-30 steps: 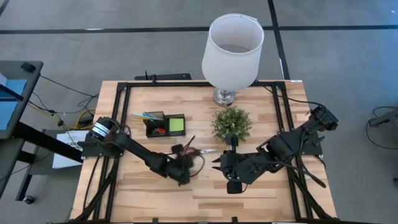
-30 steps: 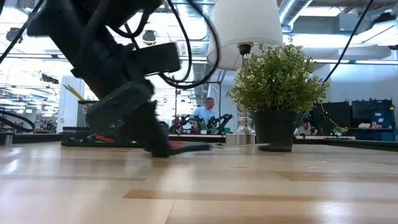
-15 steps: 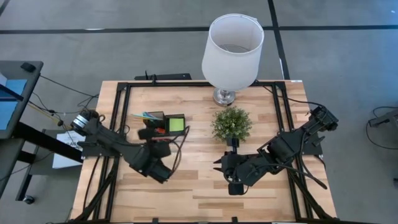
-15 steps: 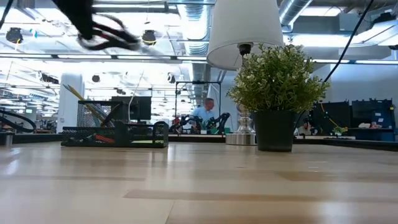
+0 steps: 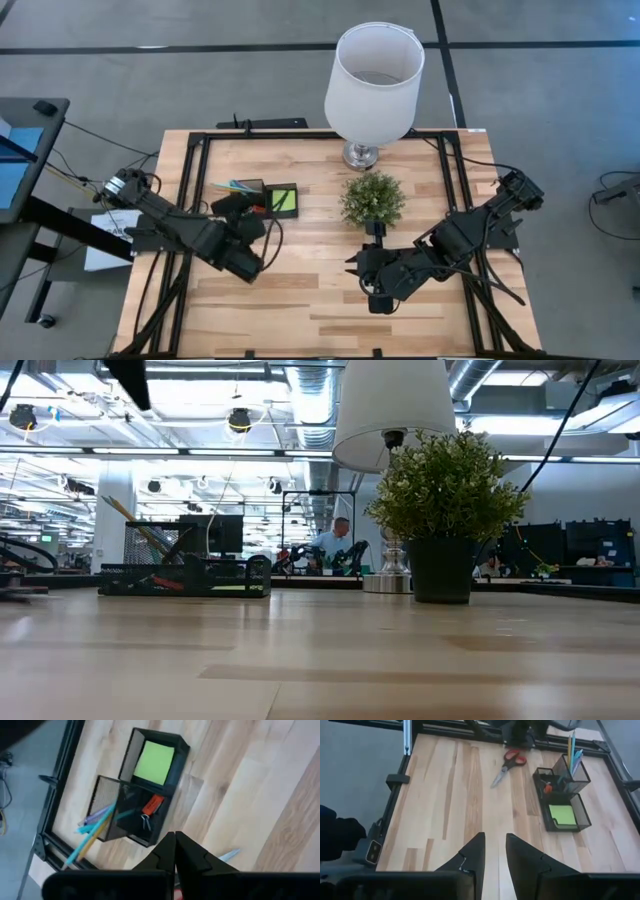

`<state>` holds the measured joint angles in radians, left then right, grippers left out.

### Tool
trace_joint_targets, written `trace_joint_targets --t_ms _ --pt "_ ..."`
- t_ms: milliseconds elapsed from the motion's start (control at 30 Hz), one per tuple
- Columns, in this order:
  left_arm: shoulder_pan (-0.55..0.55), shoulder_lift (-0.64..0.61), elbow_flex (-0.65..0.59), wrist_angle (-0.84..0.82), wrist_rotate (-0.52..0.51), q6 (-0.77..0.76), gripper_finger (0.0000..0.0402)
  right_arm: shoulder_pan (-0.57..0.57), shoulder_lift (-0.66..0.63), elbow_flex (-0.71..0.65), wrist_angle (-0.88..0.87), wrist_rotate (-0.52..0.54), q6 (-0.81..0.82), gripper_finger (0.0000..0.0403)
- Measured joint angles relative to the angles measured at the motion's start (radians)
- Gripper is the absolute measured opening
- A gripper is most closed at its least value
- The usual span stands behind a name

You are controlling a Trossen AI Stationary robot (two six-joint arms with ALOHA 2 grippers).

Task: Pick and place office supplies into organizer
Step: Put the black scissors into the black desk organizer

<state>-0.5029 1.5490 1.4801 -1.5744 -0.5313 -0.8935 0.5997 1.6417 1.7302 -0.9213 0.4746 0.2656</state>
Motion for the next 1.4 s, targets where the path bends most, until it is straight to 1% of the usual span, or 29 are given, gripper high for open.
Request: trace_joint_targets --t_ms 100,167,233,300,367,400,467,533,633,700,767,833,900,967,1067,1167,1233,1333,1400 --pt "-0.055 -0.031 -0.050 0.008 -0.007 -0.052 0.0001 0.013 0.000 -0.010 0.011 0.011 0.004 0.0073" --pt "-0.095 -0.070 -0.073 -0.001 -0.016 -0.116 0.0001 0.022 -0.003 -0.055 0.079 0.031 -0.005 0.0073" --pt "-0.145 -0.108 -0.117 0.006 -0.016 -0.206 0.0001 0.030 0.001 -0.112 0.135 0.049 -0.008 0.0073" --pt "-0.197 -0.160 -0.165 0.008 -0.040 -0.331 0.0000 0.038 0.001 -0.175 0.220 0.055 -0.004 0.0073" --pt "-0.254 -0.212 -0.229 -0.004 -0.047 -0.408 0.0000 0.036 0.000 -0.255 0.350 0.056 -0.004 0.0073" --pt "-0.284 -0.232 -0.265 -0.001 -0.029 -0.432 0.0000 0.032 0.000 -0.298 0.424 0.055 -0.004 0.0073" --pt "-0.329 -0.268 -0.338 0.022 0.030 -0.487 0.0000 0.014 0.001 -0.392 0.602 0.051 -0.005 0.0073" --pt "-0.350 -0.285 -0.408 0.043 0.094 -0.525 0.0000 -0.007 0.001 -0.481 0.789 0.052 -0.005 0.0073" --pt "-0.377 -0.287 -0.521 0.134 0.200 -0.530 0.0000 -0.041 0.004 -0.623 1.086 0.052 -0.025 0.0073" --pt "-0.382 -0.288 -0.599 0.220 0.263 -0.494 0.0001 -0.071 0.041 -0.704 1.308 0.051 -0.028 0.0073" --pt "-0.381 -0.287 -0.669 0.324 0.296 -0.458 0.0007 -0.097 0.091 -0.773 1.457 0.051 -0.029 0.0073" --pt "-0.380 -0.287 -0.730 0.406 0.297 -0.435 0.0020 -0.126 0.172 -0.787 1.610 0.051 -0.031 0.0073" --pt "-0.381 -0.287 -0.776 0.444 0.298 -0.423 0.0039 -0.155 0.258 -0.781 1.712 0.053 -0.062 0.0073" --pt "-0.380 -0.287 -0.808 0.459 0.298 -0.415 0.0063 -0.177 0.361 -0.740 1.765 0.051 -0.080 0.0073" --pt "-0.380 -0.287 -0.837 0.465 0.283 -0.410 0.0101 -0.203 0.453 -0.677 1.779 0.049 -0.082 0.0073" --pt "-0.380 -0.288 -0.867 0.495 0.258 -0.373 0.0132 -0.222 0.501 -0.621 1.786 0.047 -0.082 0.0073" --pt "-0.374 -0.288 -0.894 0.534 0.265 -0.346 0.0147 -0.231 0.518 -0.597 1.782 0.047 -0.083 0.0073" --pt "-0.354 -0.288 -0.952 0.611 0.315 -0.361 0.0158 -0.239 0.520 -0.572 1.784 0.047 -0.083 0.0073" --pt "-0.341 -0.289 -0.984 0.641 0.318 -0.367 0.0159 -0.240 0.518 -0.566 1.784 0.047 -0.084 0.0073"
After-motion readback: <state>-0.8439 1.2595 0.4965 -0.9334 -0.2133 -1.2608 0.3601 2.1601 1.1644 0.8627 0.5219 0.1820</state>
